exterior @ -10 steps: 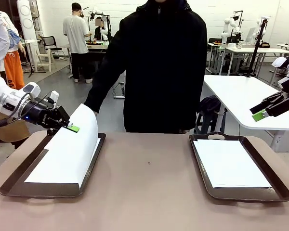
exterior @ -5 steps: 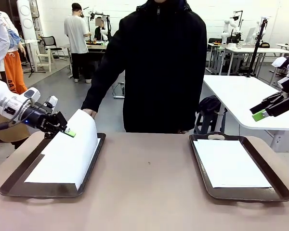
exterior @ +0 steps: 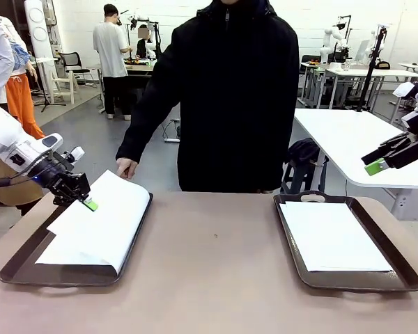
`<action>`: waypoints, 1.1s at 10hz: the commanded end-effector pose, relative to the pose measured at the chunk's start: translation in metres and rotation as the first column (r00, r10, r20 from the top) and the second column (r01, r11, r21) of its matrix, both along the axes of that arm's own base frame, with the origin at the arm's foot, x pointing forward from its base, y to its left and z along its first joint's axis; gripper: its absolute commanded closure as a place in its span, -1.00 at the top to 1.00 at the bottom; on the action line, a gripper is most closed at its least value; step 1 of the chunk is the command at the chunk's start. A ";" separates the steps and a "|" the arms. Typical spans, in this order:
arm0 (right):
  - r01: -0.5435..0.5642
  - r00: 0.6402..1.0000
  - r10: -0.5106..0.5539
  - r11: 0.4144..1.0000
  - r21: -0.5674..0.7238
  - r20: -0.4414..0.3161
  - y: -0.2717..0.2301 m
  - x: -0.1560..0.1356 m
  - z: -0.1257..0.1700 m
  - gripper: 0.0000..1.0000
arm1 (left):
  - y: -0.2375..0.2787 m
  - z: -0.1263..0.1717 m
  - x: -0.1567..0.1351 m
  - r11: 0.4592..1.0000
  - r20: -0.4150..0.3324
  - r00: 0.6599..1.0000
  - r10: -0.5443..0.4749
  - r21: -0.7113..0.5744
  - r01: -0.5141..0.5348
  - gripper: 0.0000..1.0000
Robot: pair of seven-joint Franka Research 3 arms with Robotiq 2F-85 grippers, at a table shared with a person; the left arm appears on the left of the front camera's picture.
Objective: Sort the A4 documents.
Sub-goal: Place the A4 Paper in the designated Handle tray.
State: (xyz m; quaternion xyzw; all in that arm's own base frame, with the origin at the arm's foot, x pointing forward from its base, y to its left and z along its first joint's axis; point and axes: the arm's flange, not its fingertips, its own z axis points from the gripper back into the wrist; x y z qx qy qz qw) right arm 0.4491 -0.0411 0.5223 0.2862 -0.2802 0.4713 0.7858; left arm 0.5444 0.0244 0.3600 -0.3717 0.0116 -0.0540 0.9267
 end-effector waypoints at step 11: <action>-0.002 1.000 0.002 1.000 0.010 0.000 0.002 0.000 0.000 1.00 | 0.016 -0.030 0.011 0.934 -0.009 0.991 0.131 0.335 -0.121 -0.98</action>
